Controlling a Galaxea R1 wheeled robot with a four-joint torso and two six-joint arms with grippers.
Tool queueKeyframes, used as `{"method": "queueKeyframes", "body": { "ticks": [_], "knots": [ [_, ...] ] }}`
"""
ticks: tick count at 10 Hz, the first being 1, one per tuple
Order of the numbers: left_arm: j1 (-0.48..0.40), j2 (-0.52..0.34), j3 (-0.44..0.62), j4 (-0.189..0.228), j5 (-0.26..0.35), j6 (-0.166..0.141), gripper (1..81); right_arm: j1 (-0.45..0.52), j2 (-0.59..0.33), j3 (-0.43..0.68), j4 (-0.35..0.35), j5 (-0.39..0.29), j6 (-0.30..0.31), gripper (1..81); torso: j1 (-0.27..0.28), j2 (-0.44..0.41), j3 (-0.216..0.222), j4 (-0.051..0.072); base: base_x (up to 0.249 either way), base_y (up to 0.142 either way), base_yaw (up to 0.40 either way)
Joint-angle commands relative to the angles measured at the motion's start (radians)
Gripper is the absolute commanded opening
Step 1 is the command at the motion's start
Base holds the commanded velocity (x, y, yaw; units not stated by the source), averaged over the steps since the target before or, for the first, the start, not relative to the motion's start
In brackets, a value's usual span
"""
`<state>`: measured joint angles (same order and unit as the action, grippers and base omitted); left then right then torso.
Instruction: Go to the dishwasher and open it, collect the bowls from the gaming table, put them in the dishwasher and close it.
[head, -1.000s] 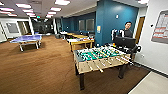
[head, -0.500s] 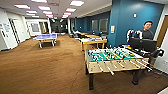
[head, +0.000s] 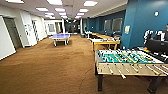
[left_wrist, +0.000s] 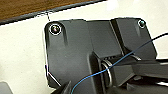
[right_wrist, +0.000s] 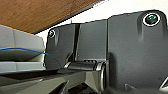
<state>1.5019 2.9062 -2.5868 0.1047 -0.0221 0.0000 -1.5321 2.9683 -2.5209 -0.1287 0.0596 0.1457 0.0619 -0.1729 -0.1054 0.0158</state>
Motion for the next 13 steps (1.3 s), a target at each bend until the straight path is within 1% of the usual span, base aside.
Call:
{"method": "queueKeyframes", "body": {
  "ticks": [1, 3, 4, 8, 9, 13],
  "knots": [
    [-0.056, -0.011, 0.0, -0.007, 0.051, 0.002, 81.1, 0.056, 0.005, 0.011, -0.015, -0.044, -0.006, 81.1, 0.0, 0.0, 0.0, 0.0, 0.0, 0.0, 0.355],
    [-0.056, -0.01, 0.0, -0.007, 0.051, 0.002, 81.1, 0.057, 0.005, 0.011, -0.015, -0.044, -0.005, 81.1, -0.001, 0.0, 0.0, 0.0, 0.0, 0.0, 0.355],
    [-0.056, -0.01, 0.0, -0.008, 0.051, 0.002, 81.1, 0.057, 0.005, 0.011, -0.017, -0.044, -0.005, 81.1, 0.0, 0.0, 0.0, 0.0, 0.0, 0.0, 0.178],
    [-0.055, -0.01, 0.0, -0.013, 0.054, 0.002, 81.1, 0.054, 0.005, 0.002, -0.015, -0.044, -0.006, 81.1, 0.0, 0.0, 0.0, 0.0, 0.0, 0.0, -0.033],
    [-0.055, -0.01, 0.0, -0.014, 0.053, 0.002, 81.1, 0.054, 0.005, 0.002, -0.015, -0.044, -0.005, 81.1, 0.0, 0.0, 0.0, 0.0, -0.068, -0.08, 0.0],
    [-0.055, -0.002, 0.0, -0.011, 0.06, 0.002, 81.1, 0.052, 0.008, 0.002, -0.014, -0.044, -0.005, 81.1, -0.001, 0.0, 0.0, 0.0, 0.0, 0.0, 0.0]
  ]
}}
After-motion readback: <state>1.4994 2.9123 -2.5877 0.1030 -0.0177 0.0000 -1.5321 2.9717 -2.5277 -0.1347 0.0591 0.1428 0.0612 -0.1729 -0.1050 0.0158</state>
